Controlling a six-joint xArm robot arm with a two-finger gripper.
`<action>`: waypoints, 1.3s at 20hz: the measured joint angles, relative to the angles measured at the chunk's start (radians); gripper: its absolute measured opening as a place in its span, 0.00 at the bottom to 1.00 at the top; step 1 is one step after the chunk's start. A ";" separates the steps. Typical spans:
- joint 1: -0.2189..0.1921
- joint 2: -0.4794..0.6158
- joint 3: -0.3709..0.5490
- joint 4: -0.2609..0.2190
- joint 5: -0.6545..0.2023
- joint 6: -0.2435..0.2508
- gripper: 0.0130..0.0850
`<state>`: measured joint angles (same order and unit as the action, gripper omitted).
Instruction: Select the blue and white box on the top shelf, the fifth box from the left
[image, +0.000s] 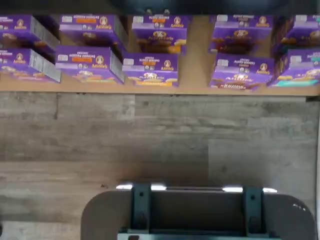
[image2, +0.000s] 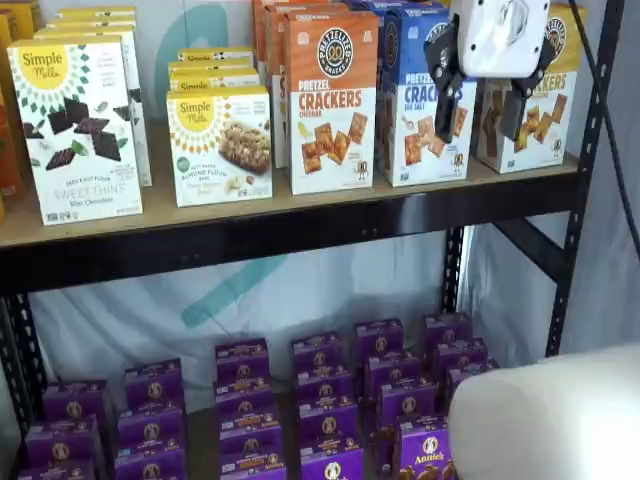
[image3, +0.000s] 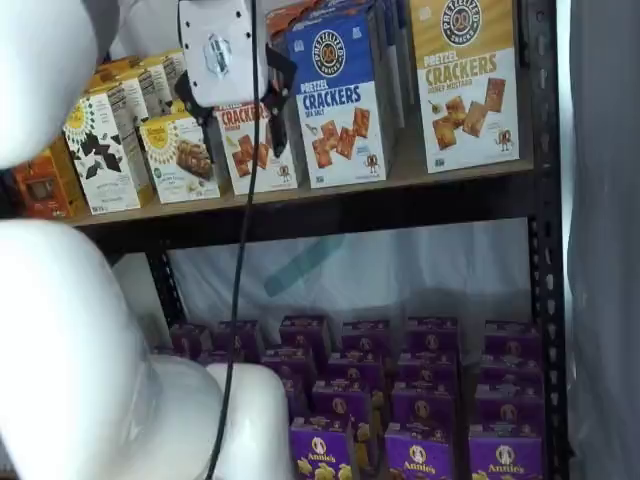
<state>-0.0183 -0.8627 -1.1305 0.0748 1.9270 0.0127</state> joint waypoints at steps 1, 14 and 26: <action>0.000 0.004 0.000 -0.002 -0.012 0.000 1.00; -0.016 0.132 -0.100 -0.024 -0.103 -0.026 1.00; -0.065 0.215 -0.175 -0.030 -0.145 -0.077 1.00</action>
<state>-0.0830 -0.6480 -1.3056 0.0447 1.7823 -0.0640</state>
